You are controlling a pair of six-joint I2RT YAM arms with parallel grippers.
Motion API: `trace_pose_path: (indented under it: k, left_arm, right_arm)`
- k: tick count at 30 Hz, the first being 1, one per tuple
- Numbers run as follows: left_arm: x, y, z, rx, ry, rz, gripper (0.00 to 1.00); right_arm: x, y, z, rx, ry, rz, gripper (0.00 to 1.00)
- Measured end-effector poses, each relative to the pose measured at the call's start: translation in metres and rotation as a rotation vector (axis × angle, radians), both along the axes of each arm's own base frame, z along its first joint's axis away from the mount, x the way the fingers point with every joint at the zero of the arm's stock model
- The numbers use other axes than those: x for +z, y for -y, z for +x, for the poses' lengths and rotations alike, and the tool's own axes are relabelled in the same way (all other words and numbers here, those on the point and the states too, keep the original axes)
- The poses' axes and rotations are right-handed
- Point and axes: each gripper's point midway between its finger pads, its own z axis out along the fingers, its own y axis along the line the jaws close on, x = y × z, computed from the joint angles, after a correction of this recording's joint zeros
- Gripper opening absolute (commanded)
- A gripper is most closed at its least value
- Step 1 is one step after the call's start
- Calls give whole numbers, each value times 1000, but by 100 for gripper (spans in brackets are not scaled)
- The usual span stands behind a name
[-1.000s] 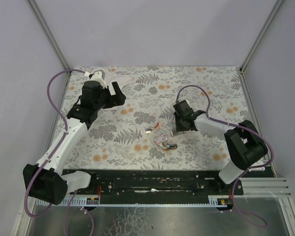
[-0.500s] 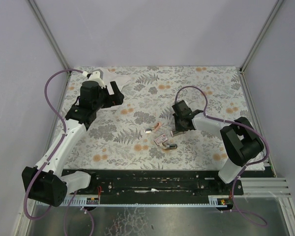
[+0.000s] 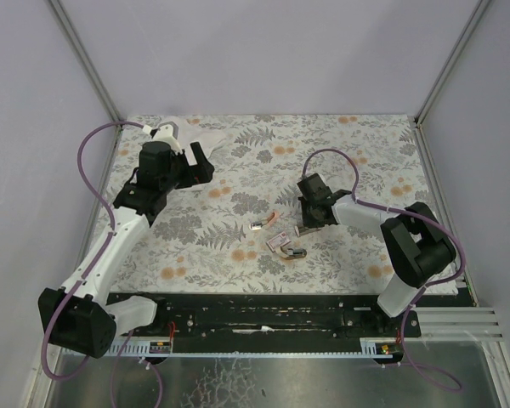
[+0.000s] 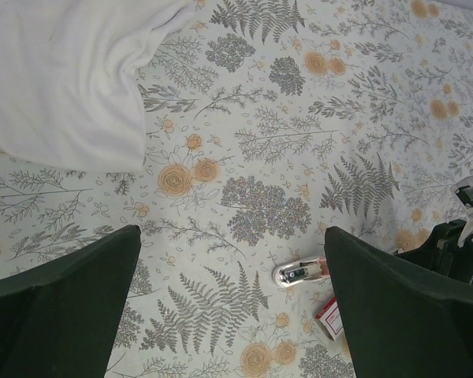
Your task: Load the staples into the stapler
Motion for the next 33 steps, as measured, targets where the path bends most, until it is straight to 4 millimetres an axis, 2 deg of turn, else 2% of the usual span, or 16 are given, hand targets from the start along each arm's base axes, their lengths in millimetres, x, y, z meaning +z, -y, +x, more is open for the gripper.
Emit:
trace_pose_path:
  k: [5, 12, 18, 23, 28, 31, 33]
  left_arm:
    - [-5, -1, -2, 5, -13, -9, 100]
    - [-7, 1, -3, 2, -17, -21, 100]
    - [-11, 12, -8, -46, -24, -70, 94]
    - [-19, 47, -31, -165, -38, -253, 90]
    - [-23, 99, -69, -320, -75, -435, 90]
    - [-15, 127, -95, -421, -84, -553, 88]
    - [-9, 138, -107, -465, -87, -618, 86]
  right_arm:
    - [4, 2, -1, -2, 9, 7, 0]
    - [28, 11, 4, -32, 57, 102, 0]
    - [34, 14, 0, -44, 58, 219, 0]
    - [54, -1, -10, -4, 92, 385, 0]
    - [97, -33, -16, 79, 181, 631, 0]
    - [124, -50, -21, 125, 224, 781, 0]
    - [142, -60, -24, 156, 245, 873, 0]
